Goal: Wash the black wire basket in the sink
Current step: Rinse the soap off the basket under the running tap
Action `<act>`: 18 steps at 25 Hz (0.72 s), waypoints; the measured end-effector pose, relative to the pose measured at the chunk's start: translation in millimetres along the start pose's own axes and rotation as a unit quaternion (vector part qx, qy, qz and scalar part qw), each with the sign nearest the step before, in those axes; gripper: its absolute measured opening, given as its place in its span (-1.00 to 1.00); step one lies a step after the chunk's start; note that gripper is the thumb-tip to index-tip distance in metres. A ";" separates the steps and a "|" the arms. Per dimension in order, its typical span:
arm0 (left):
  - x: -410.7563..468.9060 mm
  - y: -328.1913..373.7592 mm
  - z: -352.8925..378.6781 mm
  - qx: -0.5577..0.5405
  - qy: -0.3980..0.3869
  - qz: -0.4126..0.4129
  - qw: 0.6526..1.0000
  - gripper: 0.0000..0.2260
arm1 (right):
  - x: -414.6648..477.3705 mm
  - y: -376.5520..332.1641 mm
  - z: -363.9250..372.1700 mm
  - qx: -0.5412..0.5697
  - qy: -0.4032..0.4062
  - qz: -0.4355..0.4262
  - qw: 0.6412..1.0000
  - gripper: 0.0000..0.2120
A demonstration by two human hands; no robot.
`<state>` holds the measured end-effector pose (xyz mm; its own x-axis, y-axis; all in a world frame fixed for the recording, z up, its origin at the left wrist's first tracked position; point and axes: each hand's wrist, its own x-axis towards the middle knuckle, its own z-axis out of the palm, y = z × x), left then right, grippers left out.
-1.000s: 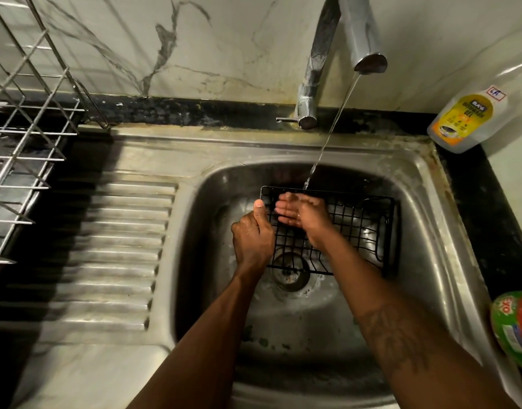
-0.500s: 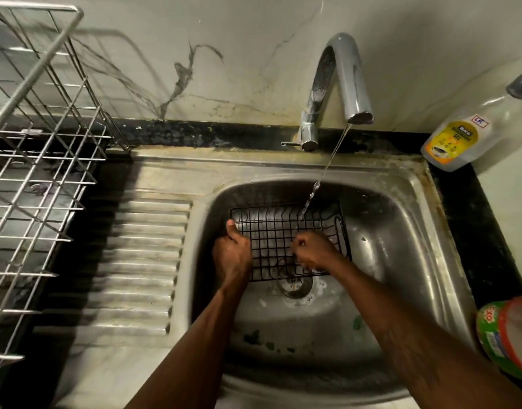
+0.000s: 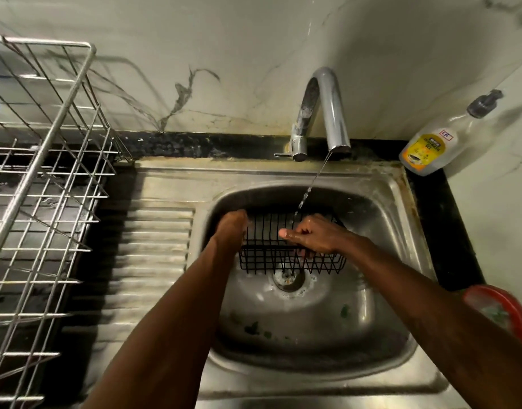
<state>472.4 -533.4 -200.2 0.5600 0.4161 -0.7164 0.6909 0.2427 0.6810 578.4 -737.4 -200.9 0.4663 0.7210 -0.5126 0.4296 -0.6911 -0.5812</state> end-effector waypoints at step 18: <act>1.9 -3.0 57.0 -0.001 0.136 0.156 0.978 -0.65 | 25.3 -44.7 -11.9 -0.245 0.210 0.037 0.946 -0.45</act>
<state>497.5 -583.3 -212.2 0.6011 0.6872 -0.4079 0.5051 0.0689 0.8603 580.1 -688.8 -180.3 0.7302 0.6578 -0.1849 0.6430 -0.7530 -0.1394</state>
